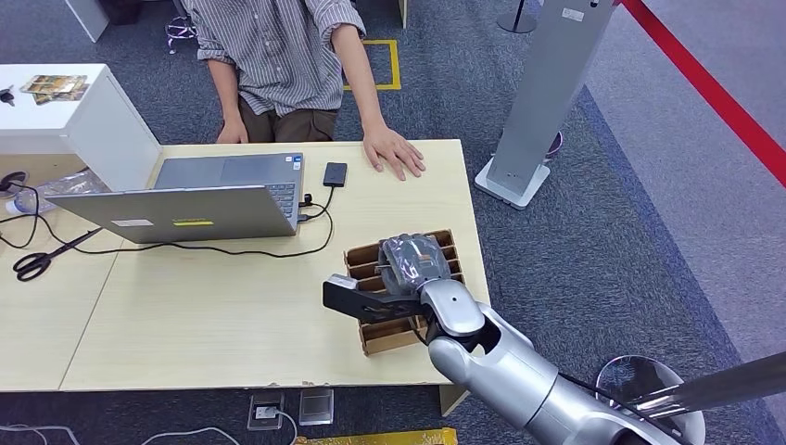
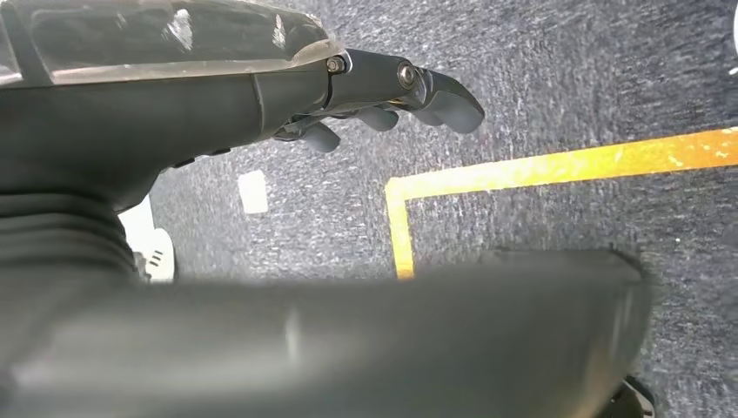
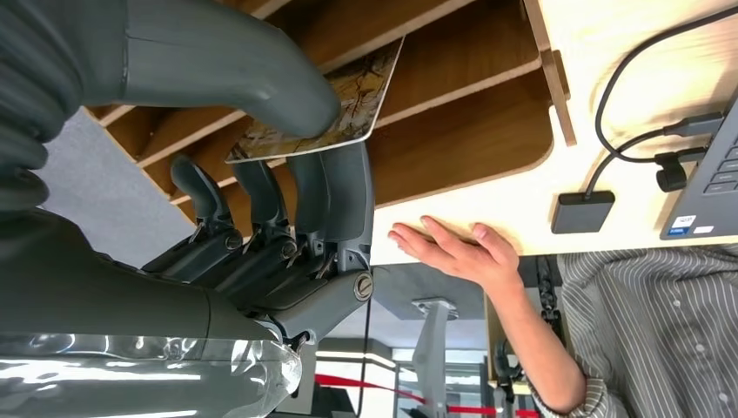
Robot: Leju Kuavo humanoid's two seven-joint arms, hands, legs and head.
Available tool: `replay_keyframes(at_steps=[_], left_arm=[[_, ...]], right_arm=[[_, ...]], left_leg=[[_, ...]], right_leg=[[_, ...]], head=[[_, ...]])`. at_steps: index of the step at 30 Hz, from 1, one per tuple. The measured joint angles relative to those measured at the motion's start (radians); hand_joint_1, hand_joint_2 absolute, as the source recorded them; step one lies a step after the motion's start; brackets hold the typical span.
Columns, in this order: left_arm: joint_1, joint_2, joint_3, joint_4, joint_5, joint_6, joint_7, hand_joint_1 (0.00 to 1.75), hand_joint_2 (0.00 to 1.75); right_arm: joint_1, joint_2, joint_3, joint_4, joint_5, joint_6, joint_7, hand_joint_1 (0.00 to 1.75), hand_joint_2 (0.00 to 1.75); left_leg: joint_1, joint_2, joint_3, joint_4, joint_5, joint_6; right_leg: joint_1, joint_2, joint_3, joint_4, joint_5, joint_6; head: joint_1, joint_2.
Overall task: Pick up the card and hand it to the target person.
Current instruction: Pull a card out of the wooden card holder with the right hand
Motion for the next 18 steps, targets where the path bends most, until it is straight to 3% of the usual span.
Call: replay_keyframes(at_steps=[9,14,18], left_arm=[[-0.001,0.003,0.000,0.000,-0.008,0.034,-0.002,0.00,1.75],[0.000,0.010,0.000,0.000,0.000,0.030,-0.003,0.00,1.75],[0.002,0.012,0.000,0.000,0.010,0.029,-0.010,0.00,1.75]], right_arm=[[-0.001,-0.003,-0.010,-0.017,-0.032,-0.038,-0.001,1.45,1.75],[-0.060,-0.027,-0.052,-0.094,-0.225,0.086,0.026,1.45,1.75],[-0.125,-0.052,-0.085,-0.175,-0.300,0.145,0.054,1.45,1.75]], left_leg=[[0.000,0.000,0.000,0.000,0.000,0.000],[0.000,0.000,0.000,0.000,0.000,0.000],[0.000,0.000,0.000,0.000,0.000,0.000]], right_leg=[[0.000,0.000,0.000,0.000,0.000,0.000],[0.000,0.000,0.000,0.000,0.000,0.000],[0.000,0.000,0.000,0.000,0.000,0.000]], head=[[0.000,0.000],[0.000,0.000],[0.000,0.000]])
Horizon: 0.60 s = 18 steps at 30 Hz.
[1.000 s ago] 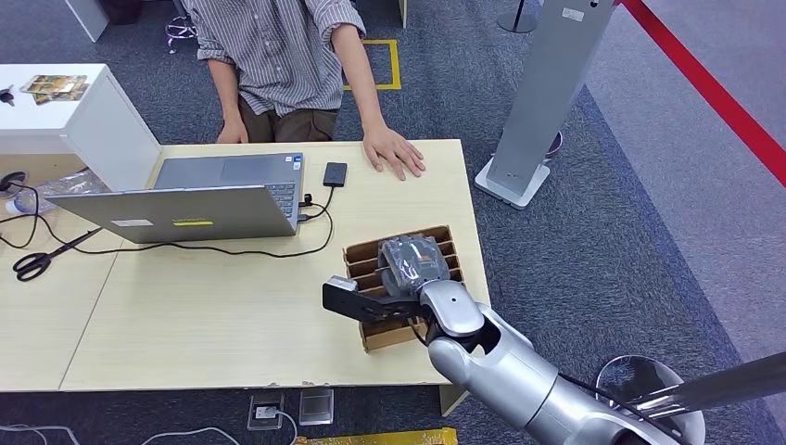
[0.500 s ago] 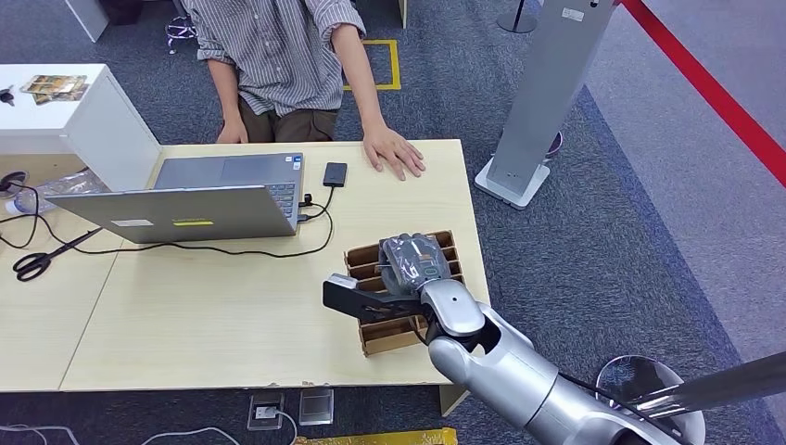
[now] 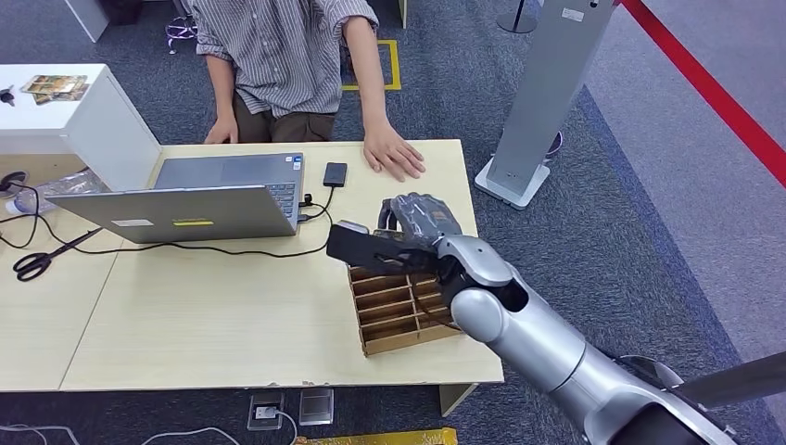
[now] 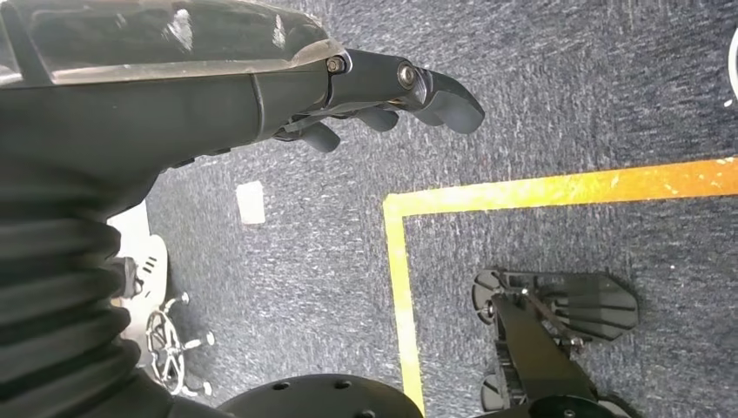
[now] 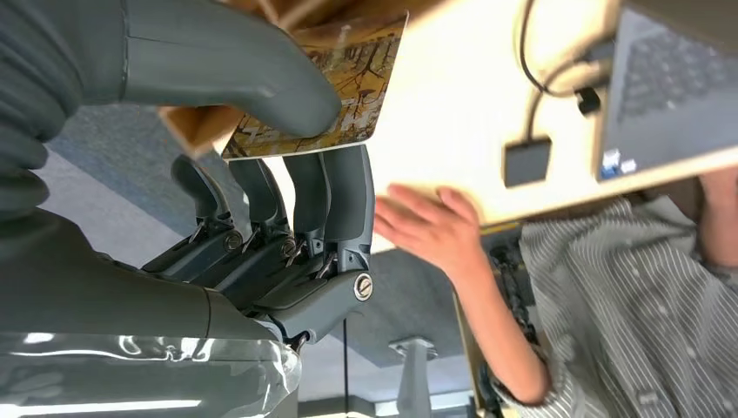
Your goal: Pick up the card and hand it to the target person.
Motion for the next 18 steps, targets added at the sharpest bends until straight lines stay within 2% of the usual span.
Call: replay_keyframes(at_steps=[4,7,13,18], left_arm=[[0.005,0.000,0.000,0.000,0.009,0.001,0.000,0.00,1.75],[0.006,0.000,0.000,0.000,0.013,0.000,0.004,0.00,1.75],[0.005,-0.003,0.000,0.000,0.010,-0.001,-0.006,0.00,1.75],[-0.006,-0.010,0.000,0.000,-0.002,-0.002,-0.004,0.00,1.75]], right_arm=[[-0.044,-0.022,-0.026,-0.073,-0.021,0.023,0.026,1.45,1.75],[-0.049,-0.029,-0.039,-0.110,-0.011,0.002,0.017,1.45,1.75],[-0.043,-0.023,-0.046,-0.093,0.110,-0.180,-0.093,1.45,1.75],[-0.021,0.003,-0.063,0.004,0.211,-0.403,-0.215,1.45,1.75]], left_leg=[[0.000,0.000,0.000,0.000,0.000,0.000],[0.000,0.000,0.000,0.000,0.000,0.000],[0.000,0.000,0.000,0.000,0.000,0.000],[0.000,0.000,0.000,0.000,0.000,0.000]], right_leg=[[0.000,0.000,0.000,0.000,0.000,0.000],[0.000,0.000,0.000,0.000,0.000,0.000],[0.000,0.000,0.000,0.000,0.000,0.000],[0.000,0.000,0.000,0.000,0.000,0.000]], head=[[0.000,0.000],[0.000,0.000],[-0.001,0.000],[0.000,0.000]])
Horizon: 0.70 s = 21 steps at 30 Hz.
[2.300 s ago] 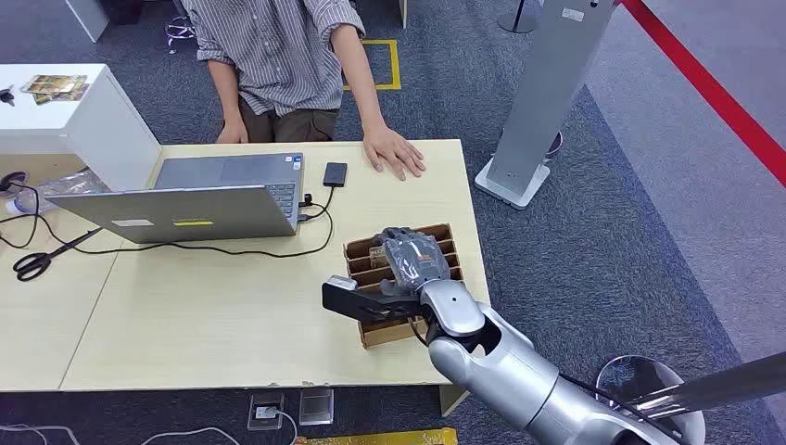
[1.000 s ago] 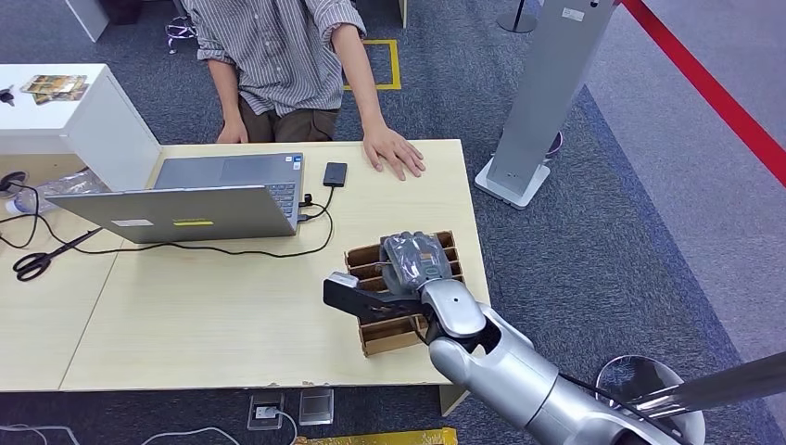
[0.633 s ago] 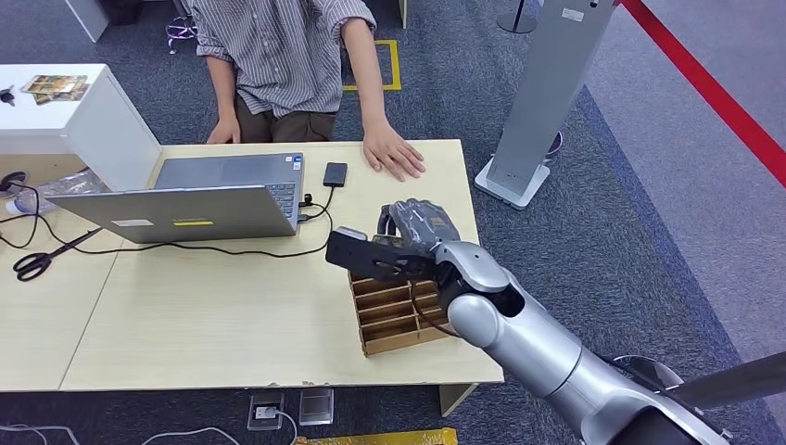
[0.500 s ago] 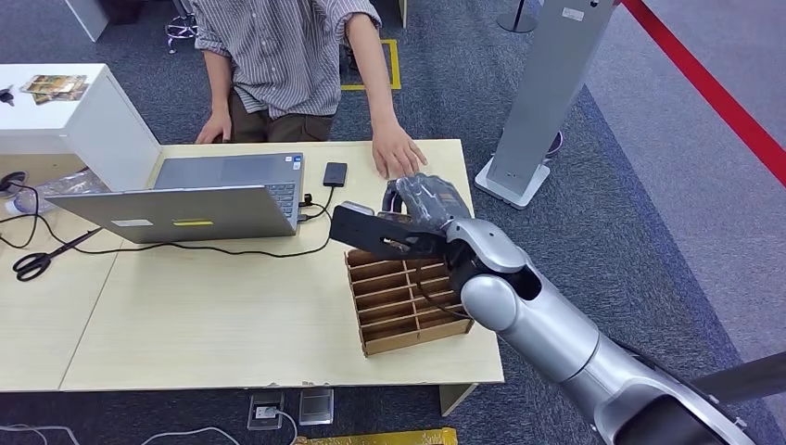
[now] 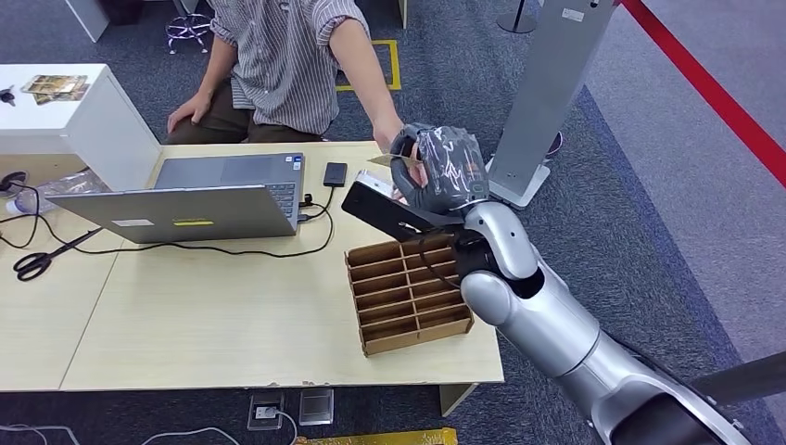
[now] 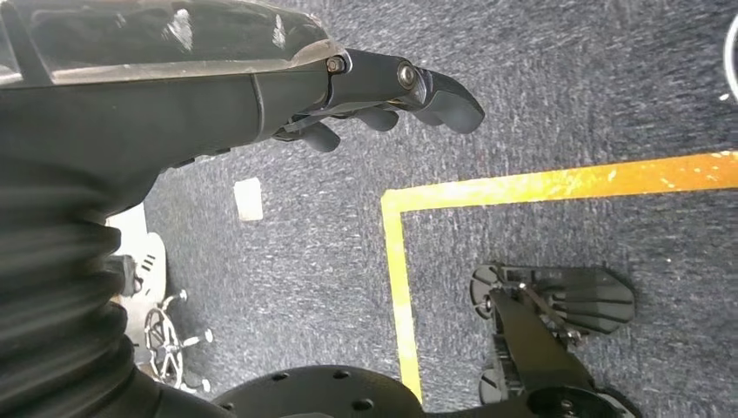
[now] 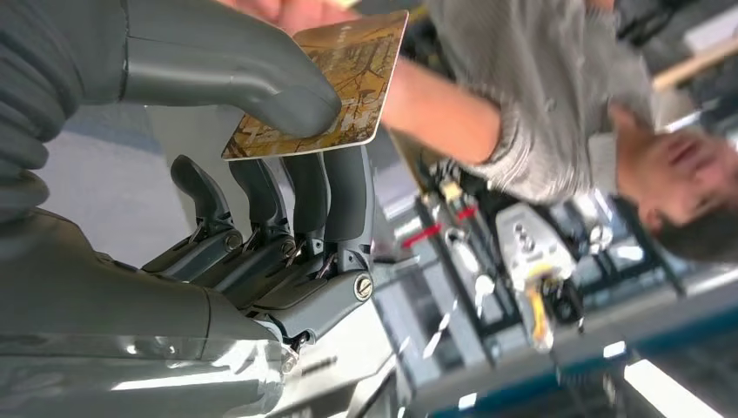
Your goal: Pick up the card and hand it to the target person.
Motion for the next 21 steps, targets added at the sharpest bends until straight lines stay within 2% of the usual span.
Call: replay_keyframes(at_steps=[3,7,11,13,17,21], left_arm=[[-0.008,-0.004,0.000,0.000,-0.003,0.000,0.000,0.00,1.75],[-0.013,-0.008,-0.001,0.000,-0.003,0.000,0.001,0.00,1.75],[-0.014,-0.010,-0.001,0.000,-0.003,-0.001,0.000,0.00,1.75],[-0.015,-0.011,-0.001,0.000,-0.004,0.004,-0.002,0.00,1.75],[-0.014,-0.011,-0.001,0.000,-0.003,0.014,-0.015,0.00,0.00],[-0.013,-0.011,-0.001,0.000,0.008,0.023,-0.020,0.00,0.00]], right_arm=[[0.015,0.017,-0.008,0.065,0.035,-0.083,-0.032,1.45,1.75],[0.028,0.034,-0.023,0.132,0.062,-0.143,-0.050,1.45,1.75],[0.040,0.047,-0.030,0.179,0.067,-0.166,-0.053,0.00,1.75],[0.044,0.051,-0.033,0.196,0.064,-0.172,-0.055,0.00,1.75],[0.050,0.056,-0.041,0.213,0.047,-0.188,-0.062,0.00,1.75],[0.058,0.058,-0.053,0.213,-0.053,-0.212,-0.099,0.00,1.75]], left_leg=[[0.000,0.000,0.000,0.000,0.000,0.000],[0.000,0.000,0.000,0.000,0.000,0.000],[0.000,0.000,0.000,0.000,0.000,0.000],[0.000,0.000,0.000,0.000,0.000,0.000],[0.000,0.000,0.000,0.000,0.000,0.000],[0.000,0.000,0.000,0.000,0.000,0.000]], right_leg=[[0.000,0.000,0.000,0.000,0.000,0.000],[0.000,0.000,0.000,0.000,0.000,0.000],[0.000,0.000,0.000,0.000,0.000,0.000],[0.000,0.000,0.000,0.000,0.000,0.000],[0.000,0.000,0.000,0.000,0.000,0.000],[0.000,0.000,-0.001,0.000,0.000,0.000]], head=[[0.000,0.000],[0.000,0.000],[-0.001,0.000],[-0.001,0.000],[0.000,0.000],[0.000,0.000]])
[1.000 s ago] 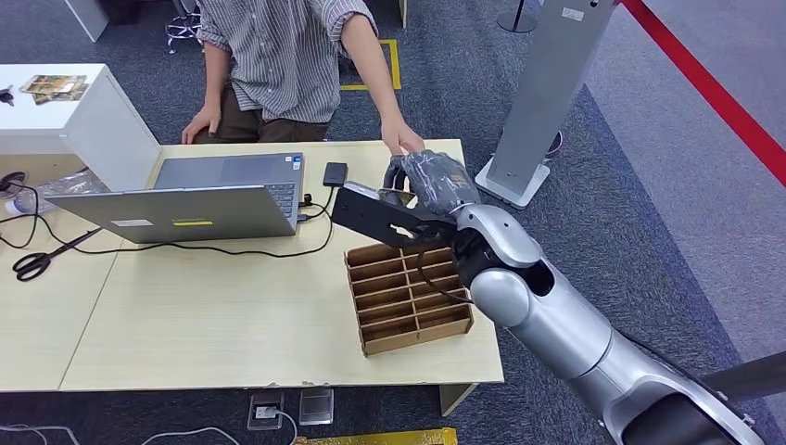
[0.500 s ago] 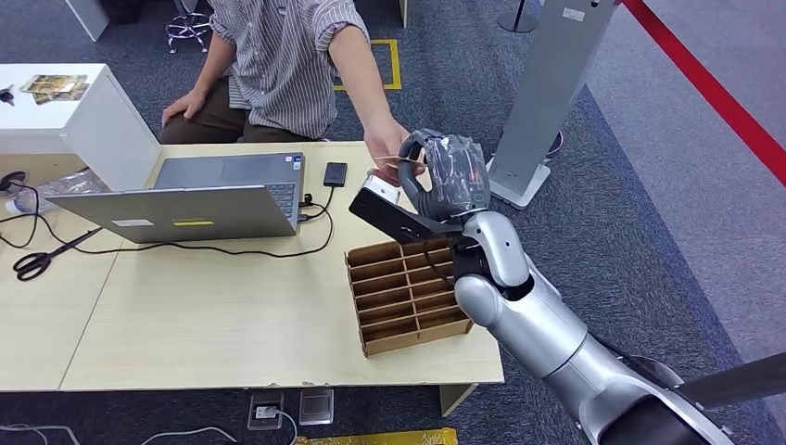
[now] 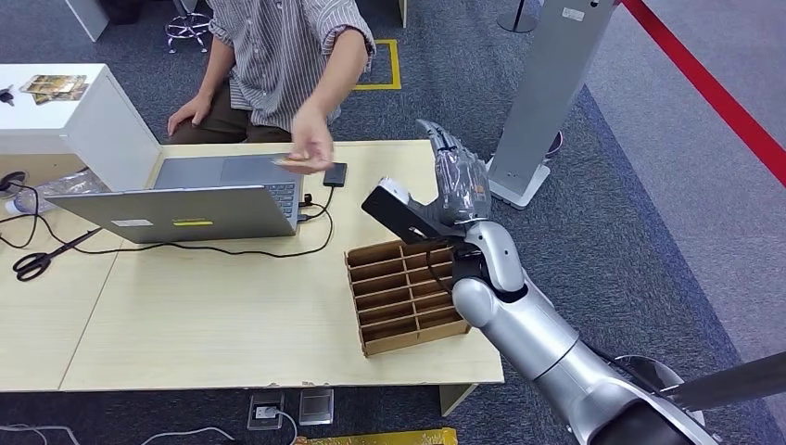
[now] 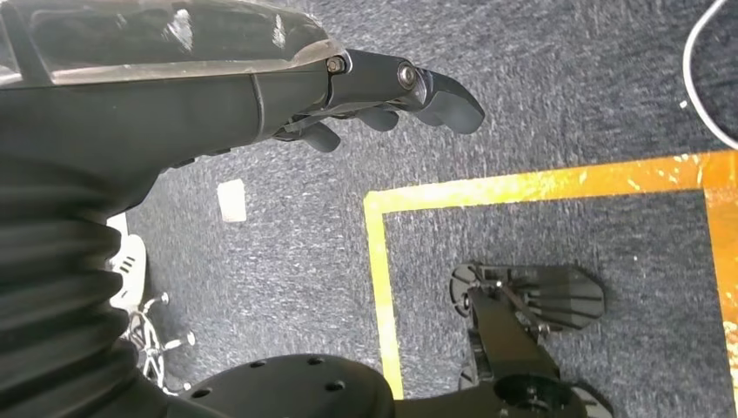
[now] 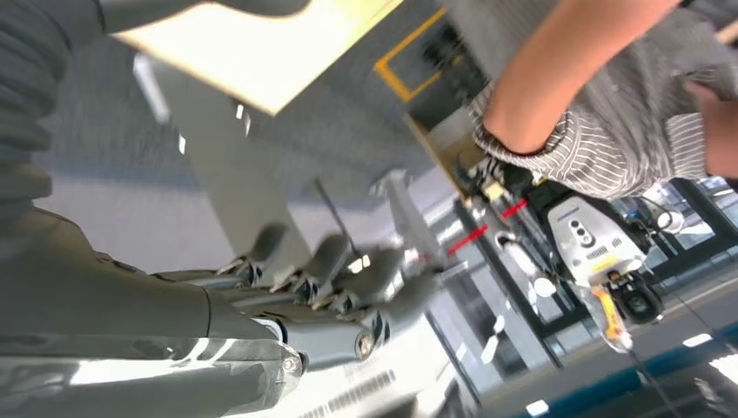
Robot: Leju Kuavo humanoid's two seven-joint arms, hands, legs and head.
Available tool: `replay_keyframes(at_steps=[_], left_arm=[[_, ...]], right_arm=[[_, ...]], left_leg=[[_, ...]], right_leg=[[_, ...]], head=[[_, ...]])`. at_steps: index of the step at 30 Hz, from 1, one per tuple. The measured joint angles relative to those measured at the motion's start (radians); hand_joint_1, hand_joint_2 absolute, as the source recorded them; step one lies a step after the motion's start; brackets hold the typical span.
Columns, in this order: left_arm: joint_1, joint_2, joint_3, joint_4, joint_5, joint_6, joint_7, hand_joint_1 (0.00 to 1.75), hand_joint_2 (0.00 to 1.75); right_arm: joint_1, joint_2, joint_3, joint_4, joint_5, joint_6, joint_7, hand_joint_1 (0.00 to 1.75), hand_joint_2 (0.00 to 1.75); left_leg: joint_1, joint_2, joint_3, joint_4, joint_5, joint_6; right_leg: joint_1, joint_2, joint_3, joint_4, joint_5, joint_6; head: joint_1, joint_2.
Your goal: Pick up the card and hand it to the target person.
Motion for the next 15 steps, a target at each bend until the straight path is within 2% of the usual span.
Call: replay_keyframes(at_steps=[6,12,15], left_arm=[[0.014,0.001,0.001,0.000,0.018,0.018,-0.007,0.00,0.00],[0.027,0.004,0.001,0.000,0.031,0.016,-0.009,0.00,0.00],[0.029,0.006,0.001,0.000,0.033,0.012,-0.009,0.00,0.00]], right_arm=[[0.032,-0.023,-0.051,-0.075,-0.260,-0.034,-0.071,0.00,1.75],[0.091,-0.098,-0.141,-0.206,-0.493,-0.062,-0.124,0.00,1.75],[0.116,-0.131,-0.177,-0.244,-0.569,-0.065,-0.141,0.00,1.75]], left_leg=[[0.000,0.000,0.000,0.000,0.000,0.000],[0.000,0.000,0.000,0.000,0.000,0.000],[0.000,0.001,0.000,0.000,0.000,0.000]], right_leg=[[0.000,0.000,-0.001,0.000,0.000,0.000],[0.000,0.000,0.000,-0.001,0.000,0.000],[0.000,0.001,0.000,-0.001,0.000,0.000]], head=[[-0.001,0.000],[0.001,0.000],[0.000,0.000]])
